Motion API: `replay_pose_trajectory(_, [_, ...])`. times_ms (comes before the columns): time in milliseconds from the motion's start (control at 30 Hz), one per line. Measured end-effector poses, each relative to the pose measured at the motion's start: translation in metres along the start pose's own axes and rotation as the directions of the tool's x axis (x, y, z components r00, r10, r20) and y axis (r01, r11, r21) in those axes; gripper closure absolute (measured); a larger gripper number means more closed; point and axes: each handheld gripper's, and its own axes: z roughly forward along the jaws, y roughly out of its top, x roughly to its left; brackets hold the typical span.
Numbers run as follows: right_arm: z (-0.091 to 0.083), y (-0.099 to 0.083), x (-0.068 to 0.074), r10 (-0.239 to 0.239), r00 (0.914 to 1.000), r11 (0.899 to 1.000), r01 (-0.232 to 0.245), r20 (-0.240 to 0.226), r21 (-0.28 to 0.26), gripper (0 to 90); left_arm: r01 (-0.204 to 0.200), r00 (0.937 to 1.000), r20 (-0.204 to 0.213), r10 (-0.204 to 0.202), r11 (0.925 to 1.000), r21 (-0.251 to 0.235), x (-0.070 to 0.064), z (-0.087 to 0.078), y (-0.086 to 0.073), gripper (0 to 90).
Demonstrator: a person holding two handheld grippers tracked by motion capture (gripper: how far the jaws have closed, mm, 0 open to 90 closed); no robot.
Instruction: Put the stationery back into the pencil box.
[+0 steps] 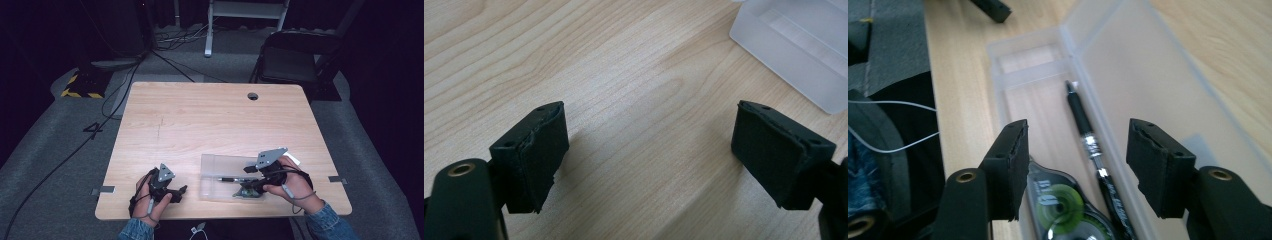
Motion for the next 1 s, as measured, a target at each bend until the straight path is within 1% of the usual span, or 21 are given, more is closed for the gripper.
replay_pose_trajectory(33, [-0.005, -0.002, -0.003, 0.017, 0.9996, 1.0, -0.016, 0.022, -0.011, 43.2, -0.002, 1.0, 0.0, 0.002, 1.0, 0.001, 0.0, 0.0, 0.0, 15.6])
replay_pose_trajectory(67, [-0.008, -0.003, -0.005, 0.023, 0.9991, 1.0, -0.022, 0.035, -0.014, 43.2, 0.0, 1.0, 0.001, 0.0, 1.0, 0.001, 0.0, 0.0, 0.0, 15.6])
replay_pose_trajectory(133, [-0.01, -0.004, -0.007, 0.03, 0.9986, 0.999, -0.029, 0.044, -0.017, 43.1, -0.005, 1.0, 0.001, 0.005, 1.0, 0.002, 0.0, 0.0, 0.0, 15.4])
replay_pose_trajectory(233, [-0.018, -0.007, -0.011, 0.057, 0.9959, 0.998, -0.056, 0.07, -0.013, 42.4, -0.012, 0.9999, 0.0, 0.012, 0.9999, 0.007, 0.001, 0.0, 0.001, 15.0])
replay_pose_trajectory(333, [-0.024, -0.009, -0.015, 0.084, 0.9921, 0.996, -0.082, 0.093, -0.023, 42.1, -0.013, 0.9999, 0.001, 0.013, 0.9999, 0.007, 0.001, 0.0, 0.001, 15.0])
replay_pose_trajectory(500, [-0.035, -0.015, -0.023, 0.13, 0.9797, 0.991, -0.126, 0.153, -0.032, 41.7, -0.013, 0.9999, 0.0, 0.013, 0.9999, 0.007, 0.001, 0.0, 0.001, 15.0])
replay_pose_trajectory(567, [-0.04, -0.018, -0.028, 0.153, 0.9705, 0.988, -0.149, 0.186, -0.038, 41.7, -0.013, 0.9999, 0.001, 0.013, 0.9999, 0.007, 0.001, 0.0, 0.001, 15.0])
replay_pose_trajectory(600, [-0.044, -0.02, -0.03, 0.167, 0.9645, 0.986, -0.162, 0.205, -0.041, 41.7, -0.013, 0.9999, 0.0, 0.013, 0.9999, 0.007, 0.001, 0.0, 0.001, 15.0])
replay_pose_trajectory(633, [-0.045, -0.022, -0.032, 0.173, 0.9613, 0.985, -0.167, 0.215, -0.045, 41.7, -0.013, 0.9999, 0.0, 0.013, 0.9999, 0.007, 0.001, 0.0, 0.001, 15.0])
replay_pose_trajectory(700, [-0.05, -0.026, -0.037, 0.195, 0.9507, 0.981, -0.188, 0.242, -0.05, 41.7, -0.013, 0.9999, 0.001, 0.013, 0.9999, 0.007, 0.001, 0.0, 0.001, 15.0])
replay_pose_trajectory(733, [-0.052, -0.027, -0.039, 0.201, 0.9469, 0.98, -0.195, 0.251, -0.049, 41.8, -0.013, 0.9999, 0.0, 0.013, 0.9999, 0.007, 0.001, 0.0, 0.001, 15.0])
replay_pose_trajectory(833, [-0.058, -0.034, -0.046, 0.232, 0.9307, 0.973, -0.227, 0.283, -0.049, 43.1, -0.013, 0.9999, 0.0, 0.013, 0.9999, 0.007, 0.001, 0.0, 0.001, 15.0])
replay_pose_trajectory(900, [-0.06, -0.038, -0.05, 0.243, 0.9209, 0.969, -0.242, 0.305, -0.04, 44.7, -0.013, 0.9999, 0.0, 0.013, 0.9999, 0.007, 0.001, 0.0, 0.001, 15.0])
replay_pose_trajectory(1000, [-0.063, -0.045, -0.058, 0.25, 0.9025, 0.965, -0.261, 0.351, -0.018, 45.4, -0.013, 0.9999, 0.0, 0.013, 0.9999, 0.007, 0.001, 0.0, 0.001, 15.0])
